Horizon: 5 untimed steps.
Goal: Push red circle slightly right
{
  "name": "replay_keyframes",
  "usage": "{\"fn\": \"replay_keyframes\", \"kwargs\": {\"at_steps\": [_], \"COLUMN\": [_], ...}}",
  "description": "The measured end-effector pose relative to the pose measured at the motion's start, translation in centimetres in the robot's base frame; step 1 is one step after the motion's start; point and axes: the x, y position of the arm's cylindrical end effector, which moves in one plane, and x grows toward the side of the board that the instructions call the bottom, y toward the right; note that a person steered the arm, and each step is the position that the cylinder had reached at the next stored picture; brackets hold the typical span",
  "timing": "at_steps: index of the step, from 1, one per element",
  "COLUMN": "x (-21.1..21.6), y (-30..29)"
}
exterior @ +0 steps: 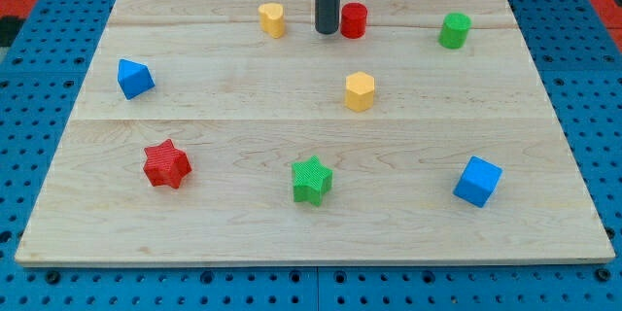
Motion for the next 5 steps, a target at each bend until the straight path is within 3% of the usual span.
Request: {"fn": "replay_keyframes", "kwargs": {"at_steps": [5], "x": [-0.7], "y": [5.5]}}
